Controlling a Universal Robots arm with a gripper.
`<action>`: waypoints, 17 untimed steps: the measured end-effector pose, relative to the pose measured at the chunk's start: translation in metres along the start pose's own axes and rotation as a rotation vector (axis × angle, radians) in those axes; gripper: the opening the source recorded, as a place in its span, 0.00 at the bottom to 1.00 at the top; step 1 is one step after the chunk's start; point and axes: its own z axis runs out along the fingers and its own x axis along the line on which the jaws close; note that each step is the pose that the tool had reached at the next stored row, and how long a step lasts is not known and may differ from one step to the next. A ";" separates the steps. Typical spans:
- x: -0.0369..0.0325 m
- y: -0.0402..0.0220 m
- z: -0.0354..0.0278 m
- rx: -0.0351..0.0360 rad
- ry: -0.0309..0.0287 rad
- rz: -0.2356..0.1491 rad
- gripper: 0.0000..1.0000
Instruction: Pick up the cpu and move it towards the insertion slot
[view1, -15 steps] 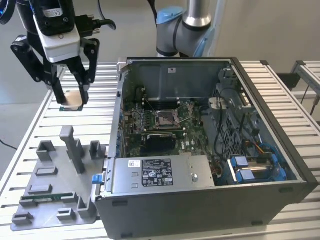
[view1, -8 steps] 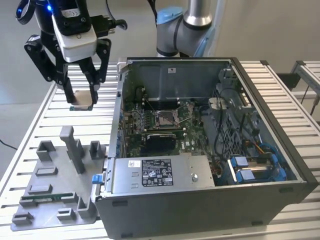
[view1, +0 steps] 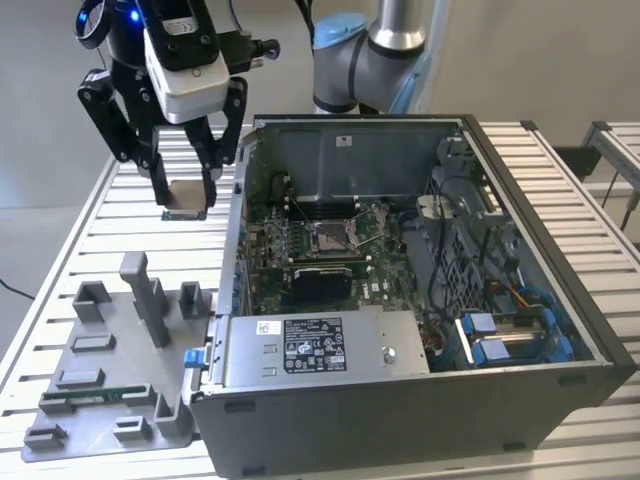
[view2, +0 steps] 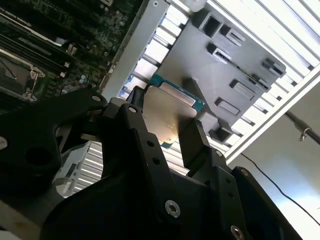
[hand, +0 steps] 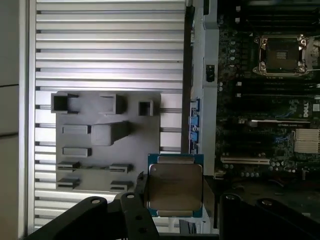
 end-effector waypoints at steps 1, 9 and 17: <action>-0.0030 0.0000 -0.0002 -0.0001 0.0006 0.000 0.00; -0.0259 -0.0002 -0.0015 -0.0001 0.0050 0.000 0.00; -0.0481 -0.0004 -0.0029 -0.0001 0.0090 0.000 0.00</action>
